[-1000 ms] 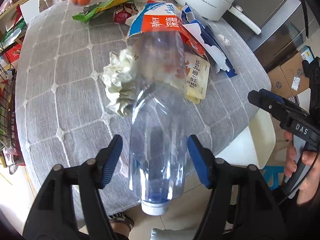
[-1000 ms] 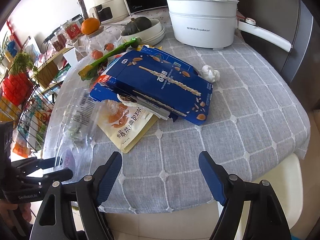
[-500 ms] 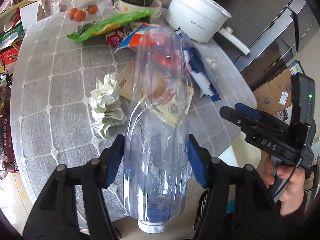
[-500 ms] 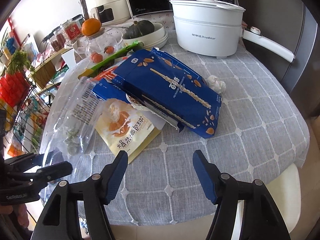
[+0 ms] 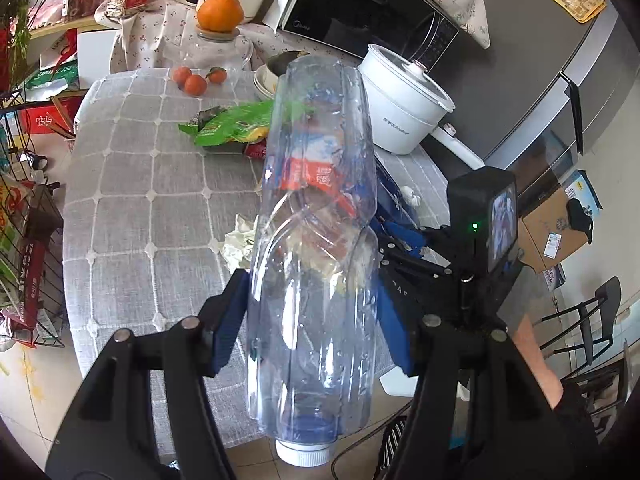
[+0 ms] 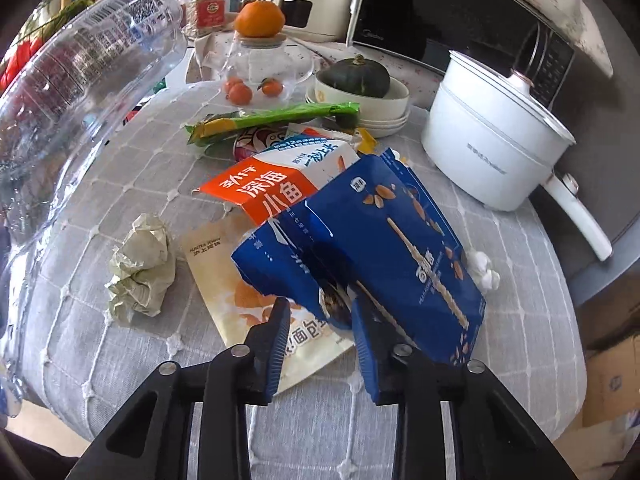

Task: Collect trash
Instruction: 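Lift the clear bottle with the left gripper while the right gripper lifts the blue box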

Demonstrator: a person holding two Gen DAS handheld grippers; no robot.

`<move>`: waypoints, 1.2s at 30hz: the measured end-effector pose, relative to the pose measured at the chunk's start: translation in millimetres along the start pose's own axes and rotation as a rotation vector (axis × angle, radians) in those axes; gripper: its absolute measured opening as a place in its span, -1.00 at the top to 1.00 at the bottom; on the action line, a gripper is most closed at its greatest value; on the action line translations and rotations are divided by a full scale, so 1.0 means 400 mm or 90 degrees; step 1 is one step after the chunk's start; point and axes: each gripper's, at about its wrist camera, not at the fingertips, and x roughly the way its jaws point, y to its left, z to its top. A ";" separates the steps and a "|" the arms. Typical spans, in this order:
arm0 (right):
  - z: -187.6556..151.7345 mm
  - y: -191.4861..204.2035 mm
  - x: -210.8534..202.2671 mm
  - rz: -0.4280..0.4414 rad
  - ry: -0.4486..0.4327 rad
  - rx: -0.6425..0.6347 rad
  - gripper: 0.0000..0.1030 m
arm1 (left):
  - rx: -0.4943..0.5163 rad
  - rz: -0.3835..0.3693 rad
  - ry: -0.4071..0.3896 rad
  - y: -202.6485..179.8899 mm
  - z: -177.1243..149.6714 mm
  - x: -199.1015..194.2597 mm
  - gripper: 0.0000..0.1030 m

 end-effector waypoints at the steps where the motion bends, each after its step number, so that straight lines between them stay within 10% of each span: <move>1: 0.006 0.006 0.005 -0.005 -0.002 -0.009 0.54 | -0.001 -0.001 0.000 0.002 0.000 0.000 -0.23; 5: 0.016 0.007 -0.013 0.057 -0.008 -0.016 0.52 | -0.004 -0.011 -0.004 0.005 -0.001 -0.010 -0.23; 10: 0.012 -0.049 -0.078 0.177 -0.050 0.055 -0.24 | -0.016 -0.015 -0.011 0.017 0.001 -0.021 -0.24; 20: 0.112 -0.101 -0.010 0.075 -0.014 0.199 -0.24 | -0.027 0.004 -0.023 0.023 0.010 -0.028 -0.24; 25: 0.136 -0.041 0.078 -0.044 0.041 0.172 -0.04 | -0.039 0.010 -0.019 0.037 0.007 -0.028 -0.24; 29: 0.121 -0.041 0.105 -0.073 0.063 0.175 0.64 | -0.039 0.008 -0.021 0.040 0.008 -0.035 -0.24; 36: 0.110 -0.104 -0.030 -0.117 -0.022 0.165 0.93 | -0.036 -0.002 -0.028 0.024 0.004 -0.041 -0.24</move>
